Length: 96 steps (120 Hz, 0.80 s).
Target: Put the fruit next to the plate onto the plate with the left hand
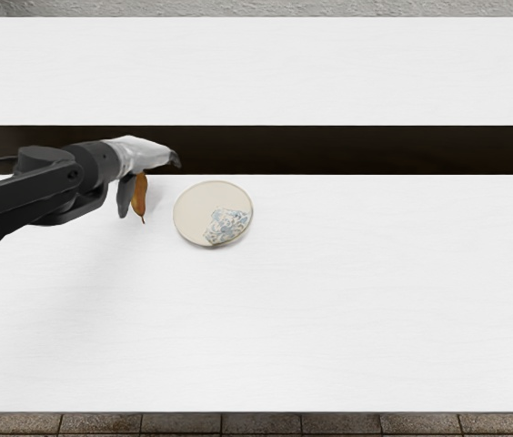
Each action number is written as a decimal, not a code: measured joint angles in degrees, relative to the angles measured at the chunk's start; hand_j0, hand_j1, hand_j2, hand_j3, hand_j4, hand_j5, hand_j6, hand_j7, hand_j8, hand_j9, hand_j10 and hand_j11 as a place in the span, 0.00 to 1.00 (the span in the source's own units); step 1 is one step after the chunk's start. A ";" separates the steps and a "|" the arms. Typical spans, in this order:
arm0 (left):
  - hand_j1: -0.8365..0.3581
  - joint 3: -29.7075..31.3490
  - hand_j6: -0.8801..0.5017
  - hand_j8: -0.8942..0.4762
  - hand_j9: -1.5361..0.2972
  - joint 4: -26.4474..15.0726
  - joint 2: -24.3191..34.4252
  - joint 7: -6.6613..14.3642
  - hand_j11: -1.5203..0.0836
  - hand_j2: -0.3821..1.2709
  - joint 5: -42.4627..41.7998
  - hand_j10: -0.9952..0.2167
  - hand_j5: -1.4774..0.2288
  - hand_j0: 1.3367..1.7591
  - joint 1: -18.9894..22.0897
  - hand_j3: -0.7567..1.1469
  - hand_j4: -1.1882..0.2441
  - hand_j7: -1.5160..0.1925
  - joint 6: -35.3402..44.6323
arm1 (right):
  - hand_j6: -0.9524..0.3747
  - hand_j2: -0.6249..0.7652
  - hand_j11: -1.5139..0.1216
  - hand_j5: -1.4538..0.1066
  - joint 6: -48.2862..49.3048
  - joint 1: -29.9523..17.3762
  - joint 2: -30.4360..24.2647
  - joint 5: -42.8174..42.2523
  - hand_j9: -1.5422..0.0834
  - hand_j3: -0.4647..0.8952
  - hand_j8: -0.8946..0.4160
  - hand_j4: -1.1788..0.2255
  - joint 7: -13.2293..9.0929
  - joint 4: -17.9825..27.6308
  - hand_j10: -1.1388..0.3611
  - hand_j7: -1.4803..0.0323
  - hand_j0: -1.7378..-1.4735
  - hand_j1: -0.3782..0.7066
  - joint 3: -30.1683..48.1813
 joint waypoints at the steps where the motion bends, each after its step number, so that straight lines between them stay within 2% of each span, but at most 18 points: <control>1: 0.80 0.04 0.49 0.50 0.70 0.22 -0.13 -0.09 0.79 0.26 0.00 0.66 0.71 0.76 -0.02 0.40 0.69 0.74 -0.06 | 0.69 0.44 0.90 0.90 0.00 0.00 0.00 0.00 0.92 0.34 0.66 0.82 0.00 0.00 0.74 0.95 0.30 0.06 0.00; 21: 0.79 0.92 0.49 0.50 0.70 2.52 -0.66 -0.97 0.79 0.26 0.00 0.66 0.71 0.76 -0.05 0.40 0.69 0.74 -0.57 | 0.69 0.44 0.90 0.90 0.00 -0.02 0.00 -0.01 0.92 0.34 0.66 0.82 0.00 0.00 0.74 0.95 0.30 0.06 -0.04; 96: 0.77 1.22 0.47 0.48 0.68 3.77 0.18 -2.25 0.76 0.26 -0.44 0.63 0.69 0.76 0.83 0.40 0.67 0.71 0.90 | 0.69 0.44 0.90 0.90 0.00 0.02 0.00 -0.01 0.92 0.34 0.66 0.82 0.00 0.00 0.74 0.95 0.30 0.06 -0.05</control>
